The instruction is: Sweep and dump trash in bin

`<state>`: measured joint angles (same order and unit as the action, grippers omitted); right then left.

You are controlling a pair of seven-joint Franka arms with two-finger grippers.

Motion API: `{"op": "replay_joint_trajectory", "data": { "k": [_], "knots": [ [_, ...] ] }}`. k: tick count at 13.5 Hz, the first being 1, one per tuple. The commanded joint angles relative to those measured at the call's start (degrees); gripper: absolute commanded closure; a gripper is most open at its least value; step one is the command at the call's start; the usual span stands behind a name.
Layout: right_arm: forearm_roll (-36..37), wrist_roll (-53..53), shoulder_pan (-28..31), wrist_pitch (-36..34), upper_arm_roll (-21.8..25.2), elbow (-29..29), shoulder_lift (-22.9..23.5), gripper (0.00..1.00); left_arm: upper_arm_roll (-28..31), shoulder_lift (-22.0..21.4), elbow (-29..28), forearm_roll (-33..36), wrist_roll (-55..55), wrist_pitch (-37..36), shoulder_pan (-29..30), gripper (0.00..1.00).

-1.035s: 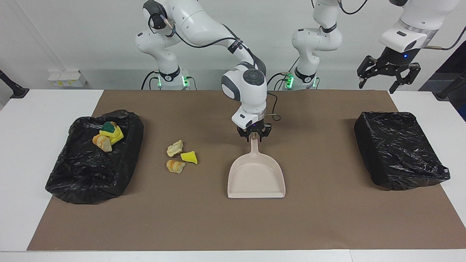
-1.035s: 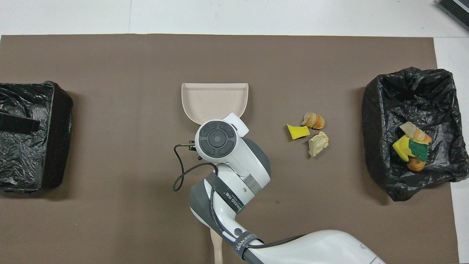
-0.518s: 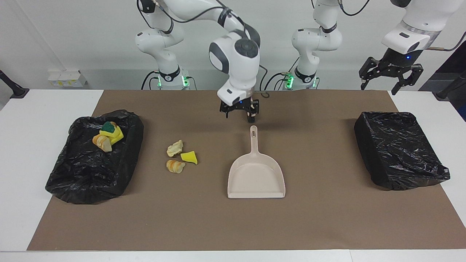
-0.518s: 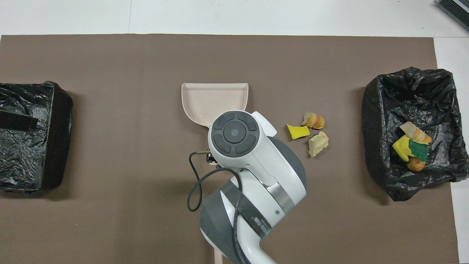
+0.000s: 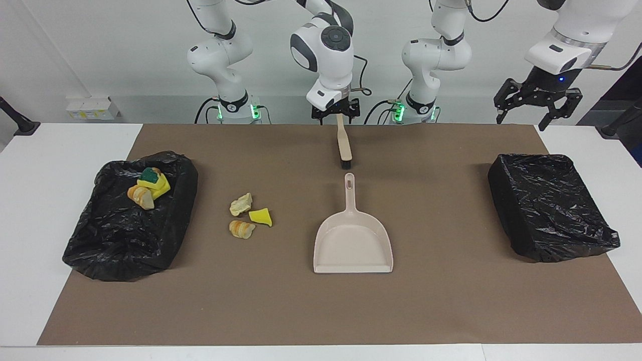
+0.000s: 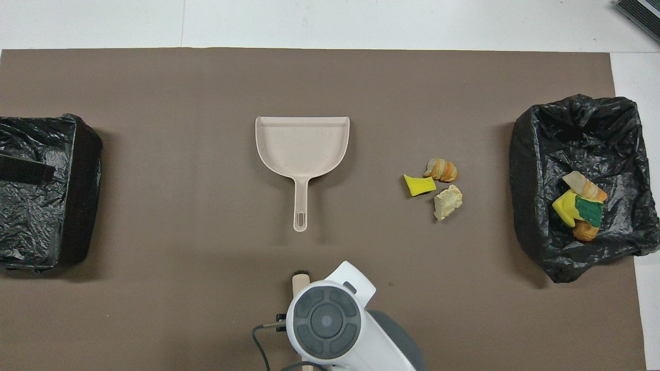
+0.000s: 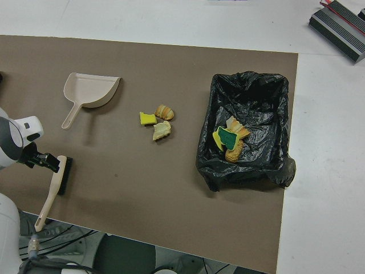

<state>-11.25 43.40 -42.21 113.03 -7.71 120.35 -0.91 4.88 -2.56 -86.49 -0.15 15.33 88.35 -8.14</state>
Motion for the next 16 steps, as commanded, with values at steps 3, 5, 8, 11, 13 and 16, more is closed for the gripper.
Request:
{"op": "replay_joint_trajectory", "data": {
  "k": [3, 5, 8, 11, 13, 16],
  "knots": [
    [-2.1, 1.43, -6.04, 9.48, 0.15, 10.51, -1.29, 0.0, -0.58, 0.19, 0.97, 0.77, -0.3, -0.64, -0.04, 0.0],
    [-3.51, 1.34, -7.7, 10.19, 0.15, 11.13, -0.51, 0.0, -0.58, 0.19, 0.88, 0.77, -0.21, -0.37, -0.13, 0.0],
    [-4.57, 1.52, -9.99, 13.87, 0.15, 13.24, 0.64, 0.0, -0.84, 0.19, 0.97, 0.68, -0.21, -0.46, -0.13, 0.0],
    [-6.15, 1.52, -10.44, 13.44, 0.15, 13.6, 0.12, 0.3, -1.1, 0.1, 0.97, 0.59, -0.3, -1.07, -0.21, 0.0],
    [-6.33, 1.6, -10.44, 13.44, 0.15, 13.51, 0.29, 0.8, -1.1, 0.01, 0.88, 0.59, -0.3, -1.51, -0.21, 0.0],
    [-6.33, 2.4, -10.18, 13.44, 0.24, 13.33, 0.64, 1.0, -1.1, 0.1, 0.88, 0.59, -0.38, 0.24, -0.21, 0.0]
  ]
}}
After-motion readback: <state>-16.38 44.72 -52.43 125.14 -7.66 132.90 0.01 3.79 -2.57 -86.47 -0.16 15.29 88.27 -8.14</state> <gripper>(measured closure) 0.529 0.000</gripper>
